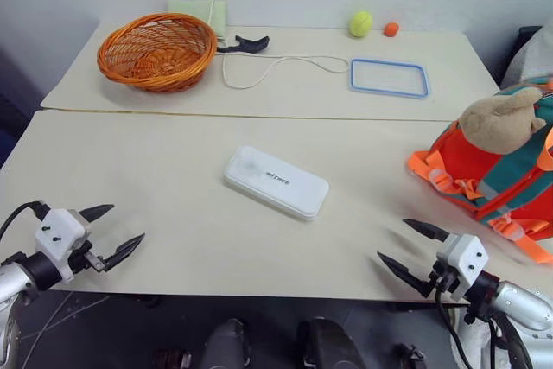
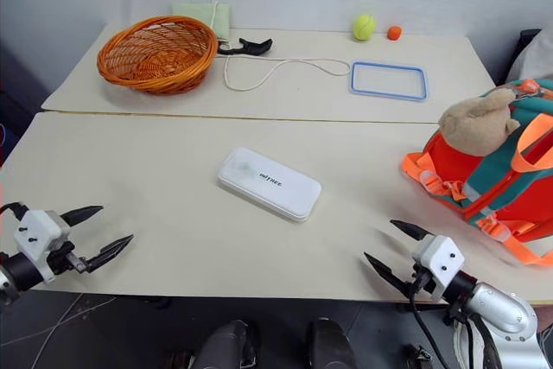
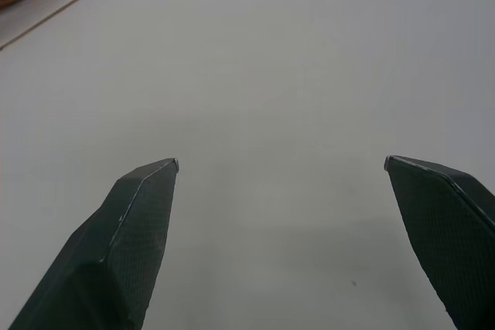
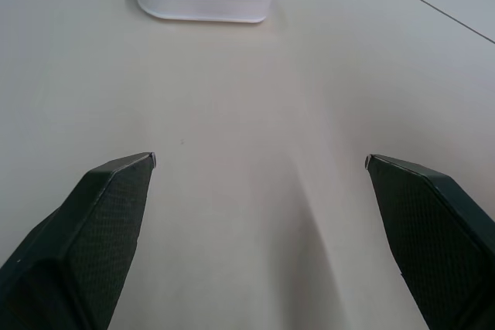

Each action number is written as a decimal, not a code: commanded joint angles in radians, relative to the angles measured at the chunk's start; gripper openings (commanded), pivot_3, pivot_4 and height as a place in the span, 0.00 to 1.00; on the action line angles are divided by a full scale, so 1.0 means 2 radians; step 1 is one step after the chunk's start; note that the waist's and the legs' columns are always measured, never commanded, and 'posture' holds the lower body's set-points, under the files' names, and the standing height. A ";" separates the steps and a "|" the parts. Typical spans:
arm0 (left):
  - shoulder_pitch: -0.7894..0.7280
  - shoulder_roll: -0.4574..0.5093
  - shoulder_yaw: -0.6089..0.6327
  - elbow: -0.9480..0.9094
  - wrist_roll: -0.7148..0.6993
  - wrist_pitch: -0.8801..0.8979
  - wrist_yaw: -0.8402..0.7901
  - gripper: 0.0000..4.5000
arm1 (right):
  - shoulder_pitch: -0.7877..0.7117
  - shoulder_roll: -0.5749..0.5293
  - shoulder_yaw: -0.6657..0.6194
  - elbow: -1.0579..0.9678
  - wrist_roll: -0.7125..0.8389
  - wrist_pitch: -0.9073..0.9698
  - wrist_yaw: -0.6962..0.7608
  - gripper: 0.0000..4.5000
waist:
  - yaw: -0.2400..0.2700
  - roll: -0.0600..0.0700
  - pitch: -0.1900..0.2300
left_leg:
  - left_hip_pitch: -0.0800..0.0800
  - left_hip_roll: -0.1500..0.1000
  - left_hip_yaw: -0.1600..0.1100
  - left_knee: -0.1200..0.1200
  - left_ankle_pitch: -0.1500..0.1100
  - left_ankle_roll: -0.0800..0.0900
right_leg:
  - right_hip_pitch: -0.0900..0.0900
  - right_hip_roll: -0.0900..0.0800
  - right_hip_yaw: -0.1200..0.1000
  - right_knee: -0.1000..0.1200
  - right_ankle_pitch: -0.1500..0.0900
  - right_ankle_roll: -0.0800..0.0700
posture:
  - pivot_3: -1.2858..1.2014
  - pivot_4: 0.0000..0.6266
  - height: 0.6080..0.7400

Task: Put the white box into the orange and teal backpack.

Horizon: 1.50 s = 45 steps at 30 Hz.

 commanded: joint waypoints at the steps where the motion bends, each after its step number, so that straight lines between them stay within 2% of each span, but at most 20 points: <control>1: -0.006 0.005 0.008 -0.015 -0.012 0.014 0.005 1.00 | 0.000 -0.006 -0.014 0.016 0.001 -0.027 0.007 0.99 | 0.000 0.000 0.000 | 0.000 0.000 0.000 0.000 0.000 0.000 | 0.000 0.000 0.000 0.000 0.000 0.000 | 0.52 0.24 1.00; 4: -0.017 0.003 0.015 -0.042 -0.063 0.070 -0.001 1.00 | -0.006 -0.002 -0.011 0.022 0.007 -0.030 0.007 0.99 | 0.000 0.000 0.000 | 0.000 0.000 0.000 0.000 0.000 0.000 | 0.000 0.000 0.000 0.000 0.000 0.000 | 0.52 0.24 1.00; 7: -0.028 0.019 0.008 -0.063 -0.082 0.114 -0.005 1.00 | -0.006 0.003 0.000 -0.012 0.052 0.017 0.014 0.99 | 0.000 0.000 0.000 | 0.000 0.000 0.000 0.000 0.001 -0.001 | 0.000 0.000 0.000 0.001 0.000 0.000 | 0.52 0.24 1.00; 9: -0.054 0.025 -0.008 -0.077 -0.089 0.145 0.005 1.00 | 0.000 -0.009 0.020 -0.050 0.076 0.054 0.034 0.91 | 0.000 0.000 0.000 | 0.000 0.000 0.000 0.000 0.001 -0.002 | 0.000 0.000 0.000 0.001 0.000 0.000 | 0.52 0.24 1.00; 11: -0.092 0.035 -0.042 -0.074 -0.077 0.168 0.009 0.91 | -0.002 -0.022 0.044 -0.090 0.083 0.089 0.045 0.79 | 0.000 0.000 0.000 | 0.000 0.000 -0.001 0.000 0.002 -0.003 | 0.000 0.000 0.000 0.002 0.000 0.000 | 0.52 0.24 1.00; 13: -0.158 0.029 -0.092 -0.051 -0.059 0.190 0.024 0.79 | -0.026 -0.027 0.066 -0.113 0.083 0.127 0.036 0.62 | 0.002 0.000 0.000 | 0.000 0.000 -0.001 0.000 0.002 -0.003 | 0.000 0.000 0.000 0.002 0.000 0.000 | 0.52 0.24 1.00; 16: -0.248 0.013 -0.165 -0.006 -0.006 0.186 0.045 0.58 | -0.069 -0.037 0.111 -0.108 0.017 0.127 0.031 0.38 | 0.003 0.000 0.000 | 0.000 -0.001 -0.001 0.002 0.002 -0.002 | 0.000 0.000 0.000 0.003 0.000 0.000 | 0.52 0.24 1.00; 21: -0.348 -0.024 -0.211 0.074 0.035 0.184 0.077 0.22 | -0.151 -0.012 0.149 -0.049 -0.060 0.146 -0.032 0.00 | 0.000 -0.001 0.000 | -0.001 0.000 0.000 0.003 0.003 -0.004 | -0.002 0.001 0.000 0.004 0.000 0.000 | 0.52 0.24 1.00; 24: -0.397 -0.045 -0.246 0.142 0.068 0.164 0.080 0.01 | -0.185 -0.007 0.170 -0.028 -0.089 0.148 -0.039 0.00 | 0.001 -0.001 0.000 | -0.002 0.000 0.000 0.004 0.003 -0.004 | -0.002 0.002 0.000 0.006 0.000 0.000 | 0.52 0.24 1.00; 29: -0.468 -0.107 -0.288 0.240 0.098 0.114 0.073 0.00 | -0.225 0.012 0.182 -0.013 -0.096 0.185 -0.053 0.00 | 0.004 -0.001 0.000 | -0.003 0.000 0.000 0.008 0.002 -0.003 | -0.002 0.002 0.000 0.006 0.000 0.000 | 0.52 0.24 1.00; 34: -0.495 -0.131 -0.304 0.285 0.117 0.097 0.060 0.00 | -0.249 0.021 0.188 -0.022 -0.097 0.203 -0.055 0.00 | 0.007 -0.002 0.000 | -0.003 0.000 0.000 0.009 0.002 -0.003 | -0.002 0.001 0.000 0.006 0.000 0.000 | 0.52 0.24 1.00; 38: -0.479 -0.127 -0.308 0.264 0.111 0.102 0.031 0.00 | -0.257 0.022 0.194 -0.020 -0.100 0.203 -0.052 0.00 | 0.004 -0.001 0.000 | -0.003 0.001 0.000 0.008 0.002 -0.003 | -0.002 0.002 0.000 0.007 0.000 0.000 | 0.52 0.24 1.00; 45: -0.402 -0.099 -0.297 0.137 0.071 0.154 -0.032 0.00 | -0.268 0.007 0.188 -0.013 -0.100 0.202 -0.032 0.00 | 0.001 -0.001 0.000 | -0.003 0.001 0.000 0.009 0.002 -0.003 | -0.002 0.002 0.000 0.007 0.000 0.000 | 0.52 0.24 1.00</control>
